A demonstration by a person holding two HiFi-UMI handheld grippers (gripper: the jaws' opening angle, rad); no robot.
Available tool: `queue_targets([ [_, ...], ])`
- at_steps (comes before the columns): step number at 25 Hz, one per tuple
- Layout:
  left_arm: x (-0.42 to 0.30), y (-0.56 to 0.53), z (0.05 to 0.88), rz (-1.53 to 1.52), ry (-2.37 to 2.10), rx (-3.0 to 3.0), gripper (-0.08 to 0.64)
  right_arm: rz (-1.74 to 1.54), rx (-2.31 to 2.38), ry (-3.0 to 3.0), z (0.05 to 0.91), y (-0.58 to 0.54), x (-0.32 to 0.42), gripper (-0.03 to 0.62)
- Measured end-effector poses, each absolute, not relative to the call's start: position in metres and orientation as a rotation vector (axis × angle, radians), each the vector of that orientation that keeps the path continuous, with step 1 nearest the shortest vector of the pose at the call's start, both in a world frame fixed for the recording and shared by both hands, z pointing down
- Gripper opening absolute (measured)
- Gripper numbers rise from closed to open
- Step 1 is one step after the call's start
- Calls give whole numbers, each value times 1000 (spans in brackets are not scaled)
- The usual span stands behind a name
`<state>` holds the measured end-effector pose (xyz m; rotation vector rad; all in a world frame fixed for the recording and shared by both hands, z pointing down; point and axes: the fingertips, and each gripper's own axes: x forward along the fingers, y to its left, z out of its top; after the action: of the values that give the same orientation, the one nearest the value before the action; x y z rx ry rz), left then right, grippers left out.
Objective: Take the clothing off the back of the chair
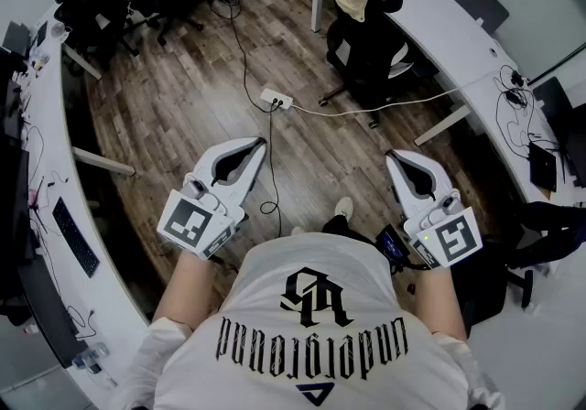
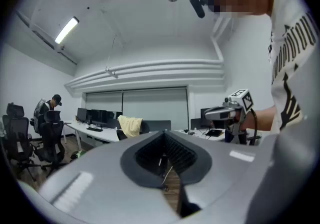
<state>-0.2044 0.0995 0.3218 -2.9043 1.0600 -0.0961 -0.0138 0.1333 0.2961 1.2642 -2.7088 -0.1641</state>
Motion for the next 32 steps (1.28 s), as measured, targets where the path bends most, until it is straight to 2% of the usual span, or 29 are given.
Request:
queue_targets([
  [18,-193,75,330,-99,1108,-2929,51,-125,1195,-2745,309,108,-11,5],
  [32,-132,-43,338,-190,1129,-2909,51,-88,1163,-2773,319,-17,51,5],
])
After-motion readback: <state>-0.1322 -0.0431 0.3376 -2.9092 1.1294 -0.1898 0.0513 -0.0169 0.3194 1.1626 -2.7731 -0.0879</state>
